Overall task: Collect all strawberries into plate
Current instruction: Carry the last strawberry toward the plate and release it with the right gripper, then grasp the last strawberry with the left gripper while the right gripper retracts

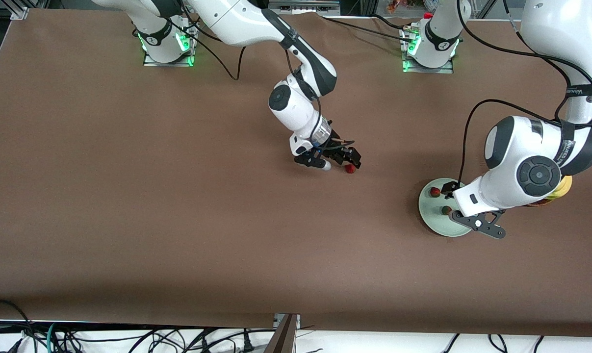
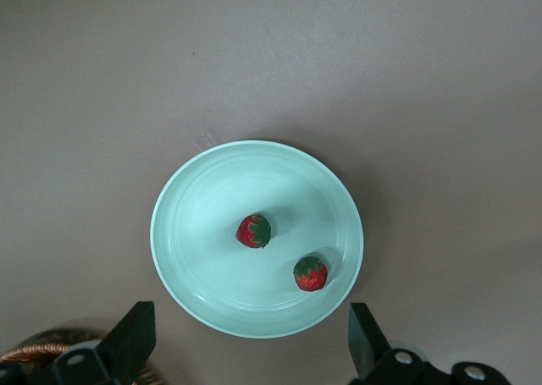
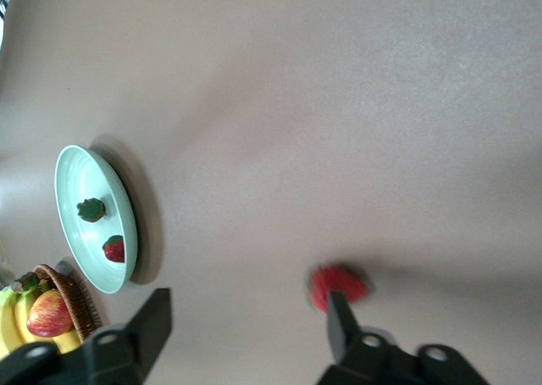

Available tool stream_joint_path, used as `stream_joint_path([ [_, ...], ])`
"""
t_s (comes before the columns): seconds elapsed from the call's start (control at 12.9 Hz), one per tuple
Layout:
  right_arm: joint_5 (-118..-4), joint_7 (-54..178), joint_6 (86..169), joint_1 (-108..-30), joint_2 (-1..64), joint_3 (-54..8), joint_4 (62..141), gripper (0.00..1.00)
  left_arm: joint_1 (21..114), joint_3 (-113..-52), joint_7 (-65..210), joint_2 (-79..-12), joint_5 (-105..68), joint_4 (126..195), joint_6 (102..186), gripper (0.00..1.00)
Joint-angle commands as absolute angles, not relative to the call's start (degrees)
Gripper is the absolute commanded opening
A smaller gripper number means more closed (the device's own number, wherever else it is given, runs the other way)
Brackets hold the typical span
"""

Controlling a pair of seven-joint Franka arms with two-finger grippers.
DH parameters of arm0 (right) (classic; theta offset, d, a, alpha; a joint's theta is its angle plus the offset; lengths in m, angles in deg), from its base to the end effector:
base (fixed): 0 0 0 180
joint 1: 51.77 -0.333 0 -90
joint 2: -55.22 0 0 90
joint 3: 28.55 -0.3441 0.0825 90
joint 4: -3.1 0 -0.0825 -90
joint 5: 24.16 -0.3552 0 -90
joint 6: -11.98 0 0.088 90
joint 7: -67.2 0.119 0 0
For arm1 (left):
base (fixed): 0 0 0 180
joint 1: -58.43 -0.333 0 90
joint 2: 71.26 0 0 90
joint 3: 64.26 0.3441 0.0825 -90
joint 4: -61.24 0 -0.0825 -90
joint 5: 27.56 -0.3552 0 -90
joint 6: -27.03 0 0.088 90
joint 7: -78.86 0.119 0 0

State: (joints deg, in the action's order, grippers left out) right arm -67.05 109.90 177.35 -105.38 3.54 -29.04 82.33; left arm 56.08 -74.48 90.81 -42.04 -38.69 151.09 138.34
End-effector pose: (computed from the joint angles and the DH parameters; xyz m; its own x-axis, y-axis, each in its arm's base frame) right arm 0.4856 0.6036 0.2517 0.8978 -0.4326 -0.0832 -0.3838 -0.6754 -0.6298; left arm 0.6599 -0.0579 0.3671 0.9088 -0.3921 -0.1423 -0.4028 -0.9136 -0.0555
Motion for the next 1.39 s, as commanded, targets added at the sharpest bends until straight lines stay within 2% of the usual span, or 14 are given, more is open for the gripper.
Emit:
stream_joint_path([
  [0.0, -66.4, 110.6, 177.0, -104.6, 3.2, -28.9, 80.7, 1.0, 56.1, -74.9, 90.8, -42.4, -39.0, 150.0, 137.2, 1.0],
  [0.39, -60.7, 110.4, 159.6, -103.2, 5.2, -22.7, 79.4, 1.0, 56.6, -78.8, 80.1, -42.8, -36.3, 150.8, 134.4, 1.0],
  [0.85, -51.8, 104.8, 135.2, -102.7, 14.2, -11.8, 79.6, 1.0, 61.2, -79.2, 72.0, -40.2, -32.7, 150.6, 135.6, 1.0],
  [1.08, -52.3, 94.0, 121.4, -102.4, 18.8, -2.9, 79.7, 1.0, 64.8, -79.2, 65.2, -38.8, -32.7, 153.0, 139.4, 1.0],
  [1.32, -51.8, 85.2, 112.2, -102.3, 22.9, 4.7, 79.7, 1.0, 67.6, -79.2, 59.6, -39.0, -32.8, 160.7, 148.1, 1.0],
])
